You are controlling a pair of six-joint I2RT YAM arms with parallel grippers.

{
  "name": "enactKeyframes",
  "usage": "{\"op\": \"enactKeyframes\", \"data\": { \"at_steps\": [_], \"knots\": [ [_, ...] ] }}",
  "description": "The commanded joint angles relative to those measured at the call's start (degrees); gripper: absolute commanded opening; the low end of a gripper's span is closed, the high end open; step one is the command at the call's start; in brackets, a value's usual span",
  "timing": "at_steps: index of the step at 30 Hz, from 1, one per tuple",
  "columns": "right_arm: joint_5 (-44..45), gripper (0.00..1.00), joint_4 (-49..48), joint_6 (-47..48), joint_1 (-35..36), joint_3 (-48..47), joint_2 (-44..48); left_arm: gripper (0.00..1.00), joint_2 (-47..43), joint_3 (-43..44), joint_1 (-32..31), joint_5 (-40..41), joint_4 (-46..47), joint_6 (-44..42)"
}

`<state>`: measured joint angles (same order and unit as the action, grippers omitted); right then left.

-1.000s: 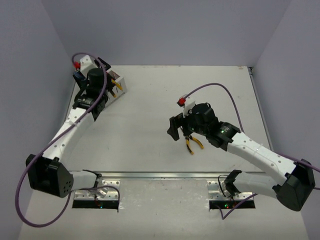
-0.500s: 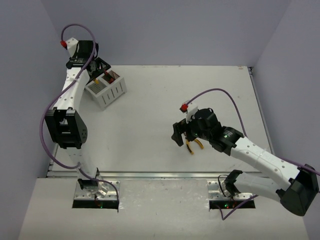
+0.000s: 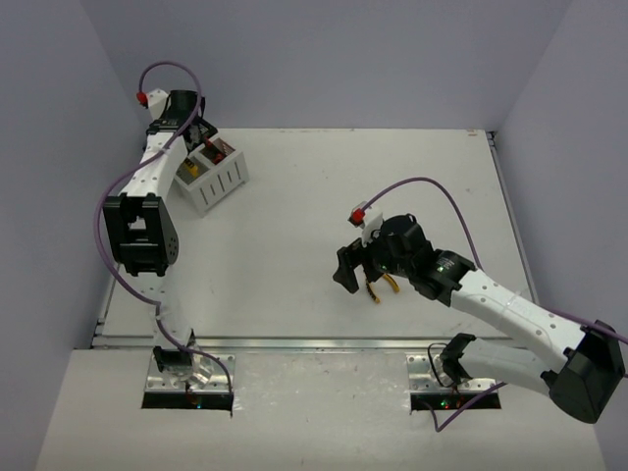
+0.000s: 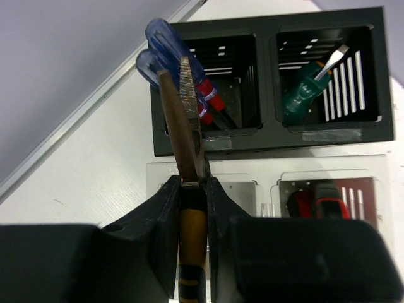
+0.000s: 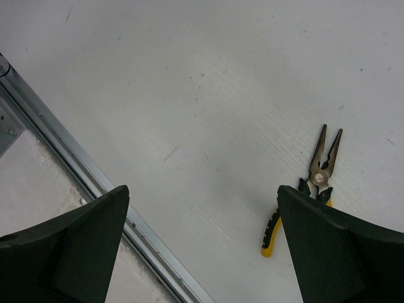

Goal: Sort the tools into containers

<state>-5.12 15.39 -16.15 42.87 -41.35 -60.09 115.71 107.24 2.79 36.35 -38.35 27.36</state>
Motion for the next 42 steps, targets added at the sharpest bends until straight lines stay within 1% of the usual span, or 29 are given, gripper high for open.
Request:
{"op": "enactKeyframes", "data": {
  "at_steps": [1,8,11,16,19,25,29,30,33,37,40,42],
  "knots": [
    [-3.3,0.99,-3.6,1.7,-0.1,0.6,1.6,0.0,-0.6,0.5,0.6,3.5,6.1,0.1],
    [-7.8,0.99,-5.5,2.3,-0.1,1.8,2.8,0.0,-2.0,-4.2,0.6,4.6,10.7,1.1],
    [-8.2,0.99,-5.8,2.4,-0.1,2.1,2.8,0.0,-2.3,-5.3,0.6,5.0,11.2,2.2],
    [-8.8,0.99,-6.2,2.4,-0.1,2.5,2.6,0.0,-6.4,-11.6,0.0,7.4,14.9,4.2],
    [-9.5,0.99,-6.3,2.4,-0.1,2.4,2.5,0.0,-9.1,-15.6,-1.1,8.7,18.2,3.5],
    [-10.0,0.99,-6.3,2.4,-0.1,2.8,2.4,0.0,-10.7,-17.2,-2.1,9.4,19.1,3.1],
    [-10.6,0.99,-6.1,2.4,-0.1,2.7,2.3,0.0,-14.5,-19.3,-2.2,9.9,21.6,2.4],
    [-10.7,0.99,-6.1,2.4,-0.1,2.7,2.3,0.0,-15.2,-19.6,-3.2,9.8,22.5,1.9],
    [-11.0,0.99,-6.0,2.3,-0.1,2.7,2.3,0.0,-16.4,-19.9,-3.7,8.6,24.5,-0.6],
    [-11.3,0.99,-5.8,2.5,-0.1,2.6,2.4,0.0,-18.3,-22.6,-3.7,3.7,31.4,-6.4],
    [-11.2,0.99,-6.0,2.5,-0.1,2.8,2.4,0.0,-19.8,-24.1,-3.7,-0.1,34.7,-10.4],
    [-11.1,0.99,-6.3,2.4,-0.1,2.9,2.2,0.0,-22.6,-25.7,-3.7,-2.8,36.3,-12.2]
  ]
}}
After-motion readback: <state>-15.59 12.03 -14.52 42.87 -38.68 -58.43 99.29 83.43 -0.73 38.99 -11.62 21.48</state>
